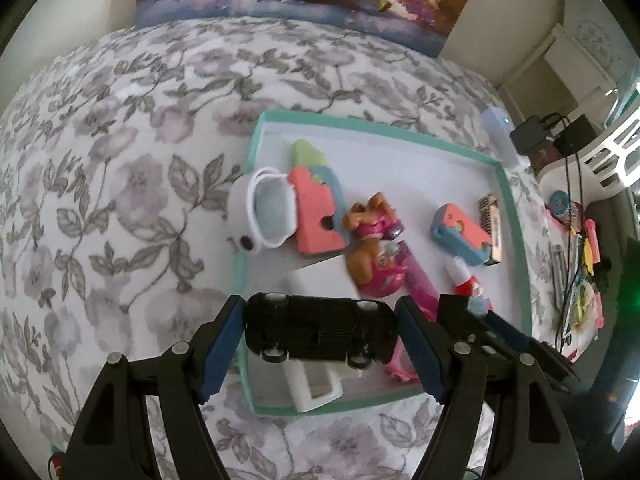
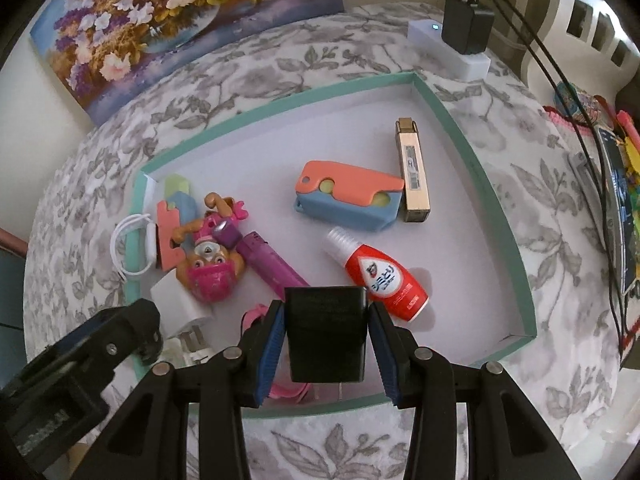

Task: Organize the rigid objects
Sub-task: 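Carry the toy car and black charger over the tray with both grippers, then open both grippers to drop the car and charger into the tray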

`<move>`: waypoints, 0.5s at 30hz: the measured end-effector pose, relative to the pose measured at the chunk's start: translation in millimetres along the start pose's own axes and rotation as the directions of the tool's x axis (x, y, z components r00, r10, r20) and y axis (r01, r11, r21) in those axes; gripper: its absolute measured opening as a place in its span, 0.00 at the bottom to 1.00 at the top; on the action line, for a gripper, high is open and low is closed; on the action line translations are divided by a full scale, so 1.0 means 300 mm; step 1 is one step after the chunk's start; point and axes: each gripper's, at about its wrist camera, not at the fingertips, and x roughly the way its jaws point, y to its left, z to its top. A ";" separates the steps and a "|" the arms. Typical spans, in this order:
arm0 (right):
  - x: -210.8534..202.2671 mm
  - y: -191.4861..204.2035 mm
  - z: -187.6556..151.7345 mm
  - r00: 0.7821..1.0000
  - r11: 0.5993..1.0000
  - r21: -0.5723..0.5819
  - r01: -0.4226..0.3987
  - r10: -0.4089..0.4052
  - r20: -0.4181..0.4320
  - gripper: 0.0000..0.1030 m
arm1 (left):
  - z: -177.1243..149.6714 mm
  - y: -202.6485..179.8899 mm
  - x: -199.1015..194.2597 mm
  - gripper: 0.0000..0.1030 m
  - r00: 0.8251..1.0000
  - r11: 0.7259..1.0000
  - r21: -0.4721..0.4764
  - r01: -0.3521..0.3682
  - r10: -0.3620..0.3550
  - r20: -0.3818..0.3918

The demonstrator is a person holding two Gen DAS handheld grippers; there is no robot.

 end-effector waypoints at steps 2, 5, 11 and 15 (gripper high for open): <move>-0.006 0.006 -0.006 1.000 1.000 -0.006 0.017 -0.017 0.006 0.46 | -0.006 0.016 -0.010 0.75 1.000 1.000 -0.012 0.007 -0.007 0.006; -0.013 0.013 -0.013 1.000 1.000 -0.003 0.018 -0.018 0.019 0.54 | -0.011 0.038 -0.029 0.78 1.000 1.000 -0.022 0.022 -0.022 0.020; -0.039 0.034 -0.041 0.998 0.999 -0.019 0.034 -0.033 0.047 0.59 | -0.037 0.099 -0.060 0.80 0.999 0.999 -0.045 -0.004 0.006 0.042; -0.060 0.046 -0.071 0.997 0.999 -0.020 0.029 -0.028 0.066 0.64 | -0.060 0.139 -0.086 0.83 0.995 0.997 -0.041 -0.061 0.064 0.073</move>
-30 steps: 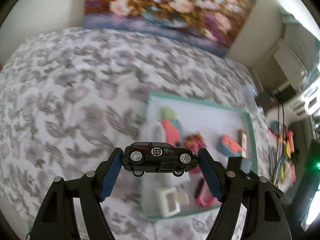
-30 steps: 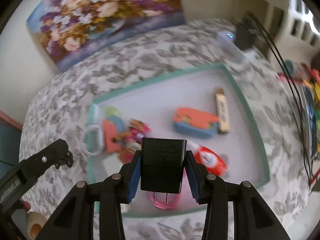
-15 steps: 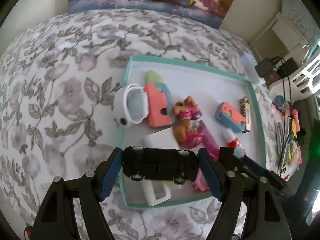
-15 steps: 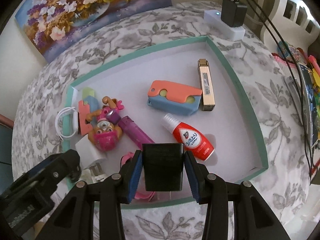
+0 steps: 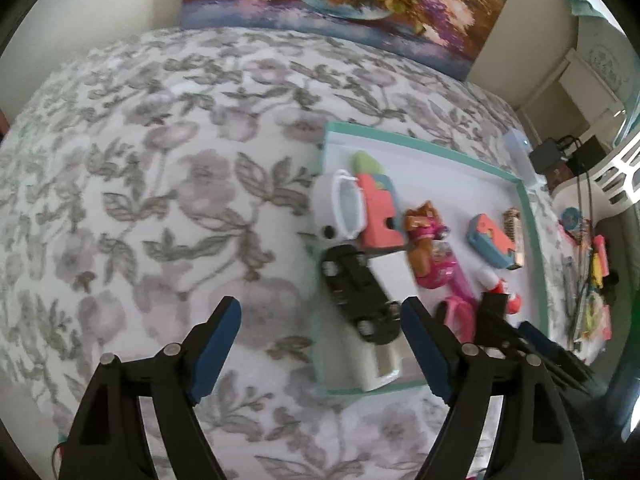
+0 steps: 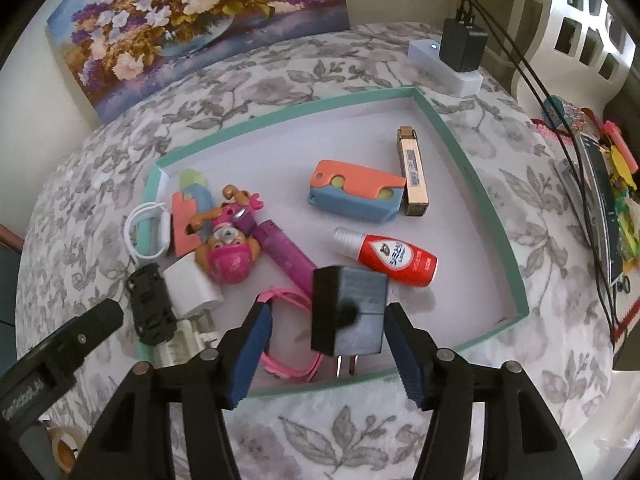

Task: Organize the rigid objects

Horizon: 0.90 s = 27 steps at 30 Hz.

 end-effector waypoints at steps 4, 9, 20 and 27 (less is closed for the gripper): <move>-0.018 0.017 -0.026 1.000 1.000 -0.012 -0.003 0.004 0.013 0.70 | -0.024 0.037 -0.020 0.86 0.996 0.996 0.027 -0.082 0.081 0.030; -0.043 0.041 -0.050 0.999 0.999 -0.036 0.001 0.001 0.040 0.80 | -0.051 0.078 -0.041 0.86 0.993 0.993 0.034 -0.113 0.112 0.049; -0.078 0.056 -0.071 0.997 0.999 -0.045 0.007 -0.003 0.081 1.00 | -0.070 0.124 -0.090 0.99 0.986 0.993 0.007 -0.121 0.119 0.115; -0.101 0.060 -0.074 0.994 0.999 -0.045 0.014 -0.009 0.109 1.00 | -0.077 0.137 -0.116 0.99 0.981 0.992 0.006 -0.124 0.122 0.151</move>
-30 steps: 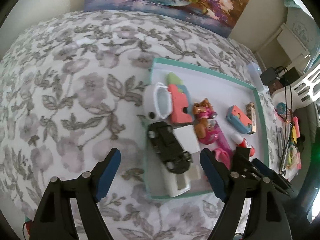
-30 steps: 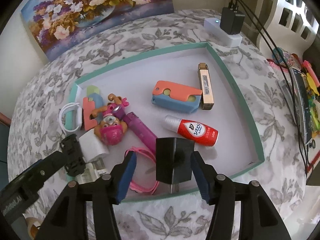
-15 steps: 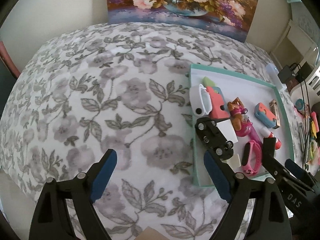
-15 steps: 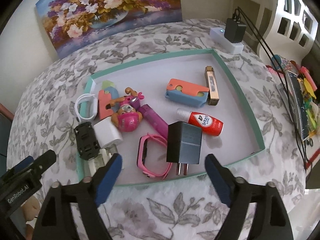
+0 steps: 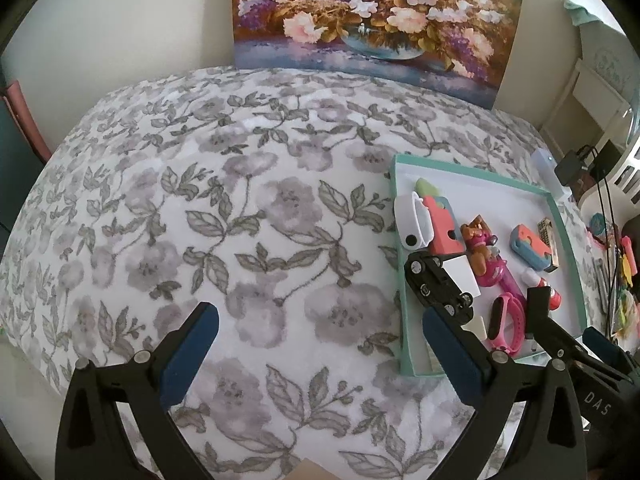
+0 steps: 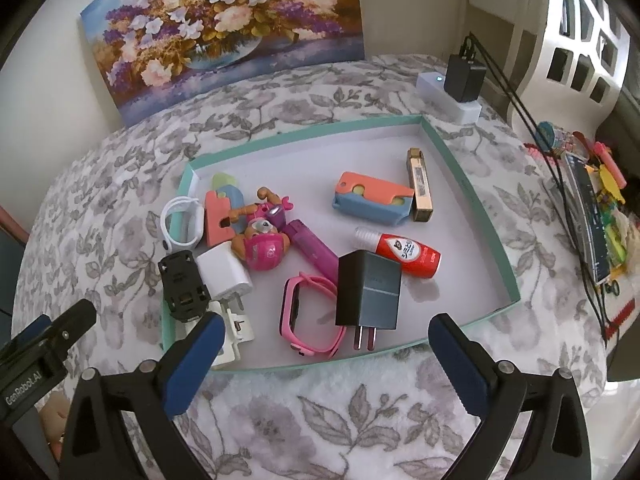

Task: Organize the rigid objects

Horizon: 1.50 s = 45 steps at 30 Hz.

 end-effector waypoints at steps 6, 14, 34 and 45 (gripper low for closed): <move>-0.015 0.003 -0.003 1.000 1.000 0.003 -0.005 0.005 0.012 1.00 | -0.002 0.001 -0.002 0.99 1.000 1.000 0.019 -0.009 0.010 -0.012; -0.024 0.042 -0.005 1.000 0.999 -0.042 0.010 -0.009 0.024 1.00 | -0.001 -0.005 0.001 0.99 0.999 0.999 0.034 -0.031 0.032 -0.024; -0.021 0.062 -0.008 1.000 0.998 -0.061 -0.012 0.013 0.021 1.00 | -0.001 0.006 0.000 0.99 0.994 0.994 0.032 -0.105 0.106 -0.013; -0.014 0.054 -0.007 1.000 0.998 -0.055 -0.014 0.015 0.016 1.00 | 0.003 0.016 0.001 0.99 0.985 0.985 0.028 -0.172 0.172 -0.015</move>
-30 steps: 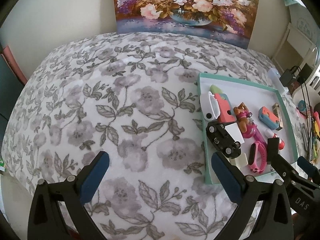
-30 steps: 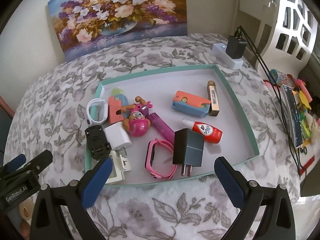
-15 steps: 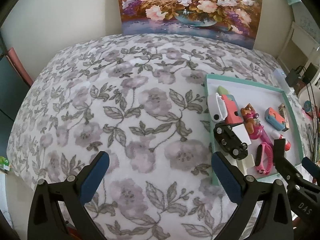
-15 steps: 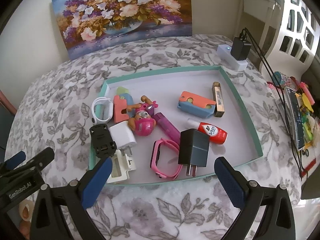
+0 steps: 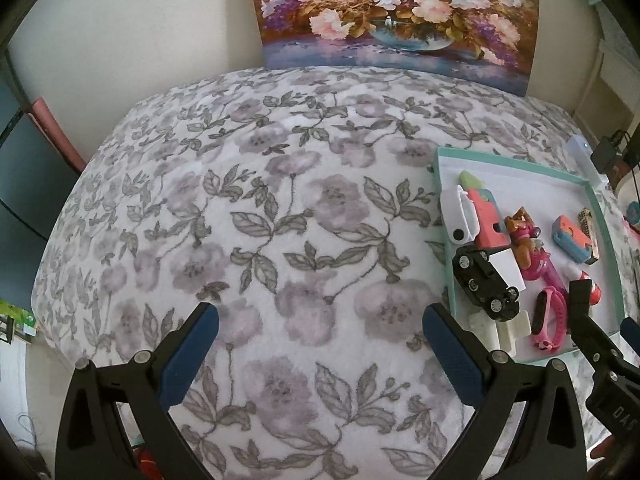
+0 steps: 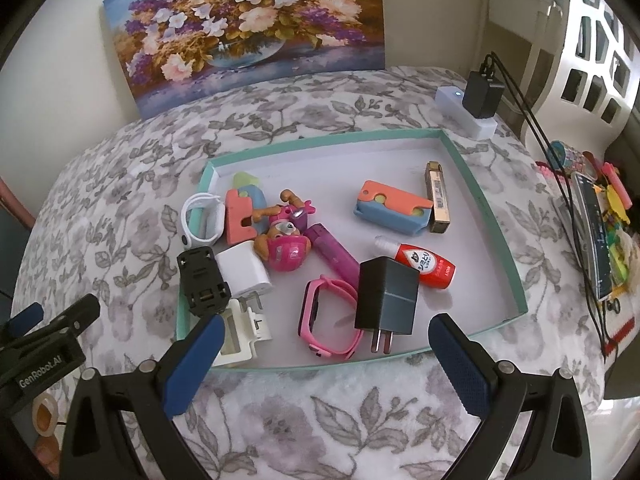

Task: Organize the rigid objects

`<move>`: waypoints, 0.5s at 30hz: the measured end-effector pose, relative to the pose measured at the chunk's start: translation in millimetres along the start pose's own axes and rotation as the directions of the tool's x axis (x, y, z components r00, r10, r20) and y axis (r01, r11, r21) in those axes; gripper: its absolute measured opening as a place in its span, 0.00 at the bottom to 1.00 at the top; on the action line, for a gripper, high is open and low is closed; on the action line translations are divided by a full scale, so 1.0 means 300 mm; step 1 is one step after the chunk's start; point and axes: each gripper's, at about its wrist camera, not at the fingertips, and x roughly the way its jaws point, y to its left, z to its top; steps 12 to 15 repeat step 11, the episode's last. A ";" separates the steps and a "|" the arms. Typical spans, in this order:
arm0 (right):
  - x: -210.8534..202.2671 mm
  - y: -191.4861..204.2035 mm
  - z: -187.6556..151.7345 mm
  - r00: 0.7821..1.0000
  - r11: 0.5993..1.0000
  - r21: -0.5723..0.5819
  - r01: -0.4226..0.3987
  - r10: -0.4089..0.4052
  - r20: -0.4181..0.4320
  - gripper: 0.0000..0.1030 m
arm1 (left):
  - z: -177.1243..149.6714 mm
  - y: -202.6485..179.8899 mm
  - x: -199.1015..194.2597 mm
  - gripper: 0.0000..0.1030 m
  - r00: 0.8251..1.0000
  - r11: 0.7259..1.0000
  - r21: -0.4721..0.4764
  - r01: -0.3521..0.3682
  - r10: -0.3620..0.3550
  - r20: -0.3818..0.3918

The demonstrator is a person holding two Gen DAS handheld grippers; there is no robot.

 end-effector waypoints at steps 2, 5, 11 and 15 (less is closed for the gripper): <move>0.001 -0.004 0.001 1.000 1.000 0.004 -0.001 0.001 -0.001 1.00 | -0.001 -0.001 0.002 0.99 1.000 1.000 0.002 -0.007 0.007 -0.003; 0.003 -0.009 0.000 1.000 1.000 0.013 0.000 0.000 -0.003 1.00 | -0.002 -0.001 0.008 0.99 1.000 1.000 0.002 -0.013 0.013 -0.010; 0.005 -0.014 -0.001 1.000 1.000 0.020 0.000 0.000 -0.004 1.00 | -0.005 -0.002 0.005 0.99 1.000 1.000 0.007 -0.009 0.009 -0.007; 0.005 -0.014 -0.001 1.000 1.000 0.020 0.000 0.000 -0.004 1.00 | -0.005 -0.002 0.005 0.99 1.000 1.000 0.007 -0.009 0.009 -0.007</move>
